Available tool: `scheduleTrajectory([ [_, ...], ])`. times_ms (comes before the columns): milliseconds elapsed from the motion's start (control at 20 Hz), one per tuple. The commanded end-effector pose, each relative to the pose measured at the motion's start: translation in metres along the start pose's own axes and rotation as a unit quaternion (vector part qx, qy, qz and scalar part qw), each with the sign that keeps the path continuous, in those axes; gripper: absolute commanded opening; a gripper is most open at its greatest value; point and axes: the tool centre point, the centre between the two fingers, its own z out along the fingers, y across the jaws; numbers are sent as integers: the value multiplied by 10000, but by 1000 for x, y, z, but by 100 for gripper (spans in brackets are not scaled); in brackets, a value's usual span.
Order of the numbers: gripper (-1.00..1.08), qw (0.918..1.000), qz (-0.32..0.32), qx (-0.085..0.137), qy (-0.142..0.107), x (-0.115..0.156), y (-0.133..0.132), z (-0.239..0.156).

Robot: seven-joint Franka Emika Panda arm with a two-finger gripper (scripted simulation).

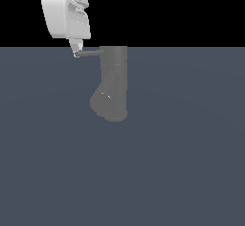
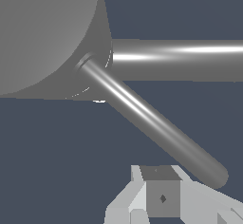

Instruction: Turn on the faucet by rotating a designated handle.

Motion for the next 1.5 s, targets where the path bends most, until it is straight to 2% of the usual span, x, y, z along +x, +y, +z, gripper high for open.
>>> scheduleTrajectory([
  [0,-100,10000,82,-33,22,17,7,0],
  [700,-100,9999,84,-50,22,53,43,-1],
  [750,-100,9999,84,-50,22,53,43,-1],
  [800,-100,10000,-3,-26,21,40,40,0],
  [1450,-100,10000,64,-45,22,129,39,-1],
])
